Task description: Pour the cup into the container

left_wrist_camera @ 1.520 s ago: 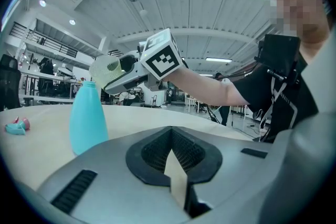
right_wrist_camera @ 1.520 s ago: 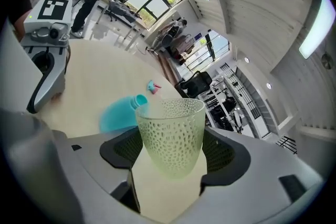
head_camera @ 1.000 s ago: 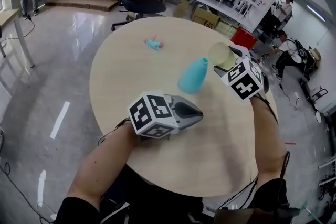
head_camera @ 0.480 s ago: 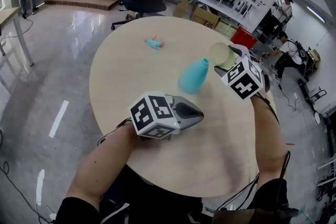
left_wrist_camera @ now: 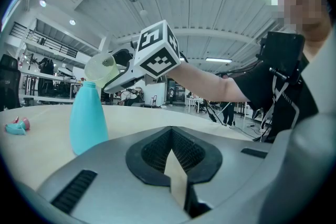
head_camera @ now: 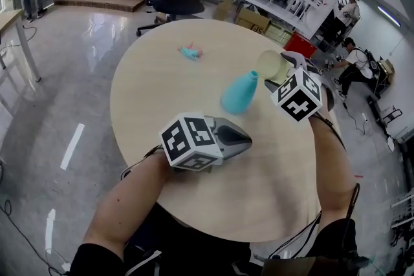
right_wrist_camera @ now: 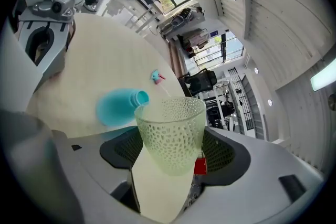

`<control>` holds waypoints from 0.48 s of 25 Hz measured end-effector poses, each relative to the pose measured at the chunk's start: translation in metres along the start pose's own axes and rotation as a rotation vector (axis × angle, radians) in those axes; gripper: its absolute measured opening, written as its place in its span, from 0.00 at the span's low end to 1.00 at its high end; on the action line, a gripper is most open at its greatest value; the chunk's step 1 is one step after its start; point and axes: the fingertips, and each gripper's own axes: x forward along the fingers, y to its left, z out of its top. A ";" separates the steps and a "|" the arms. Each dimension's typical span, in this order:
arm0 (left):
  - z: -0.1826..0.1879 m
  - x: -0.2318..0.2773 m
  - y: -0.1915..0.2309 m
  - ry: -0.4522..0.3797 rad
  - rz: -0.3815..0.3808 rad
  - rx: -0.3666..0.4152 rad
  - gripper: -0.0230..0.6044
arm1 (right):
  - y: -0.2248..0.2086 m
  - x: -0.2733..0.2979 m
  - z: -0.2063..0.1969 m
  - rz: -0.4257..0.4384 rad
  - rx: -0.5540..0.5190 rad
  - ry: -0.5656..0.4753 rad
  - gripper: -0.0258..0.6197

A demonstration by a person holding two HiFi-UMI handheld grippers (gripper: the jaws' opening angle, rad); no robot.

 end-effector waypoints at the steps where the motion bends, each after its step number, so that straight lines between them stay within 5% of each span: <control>1: 0.000 0.000 0.000 0.000 -0.001 0.000 0.03 | 0.000 0.000 0.000 -0.001 -0.002 0.003 0.60; 12: 0.001 -0.002 0.000 -0.001 0.000 0.000 0.03 | 0.000 -0.001 0.006 -0.009 -0.061 0.025 0.60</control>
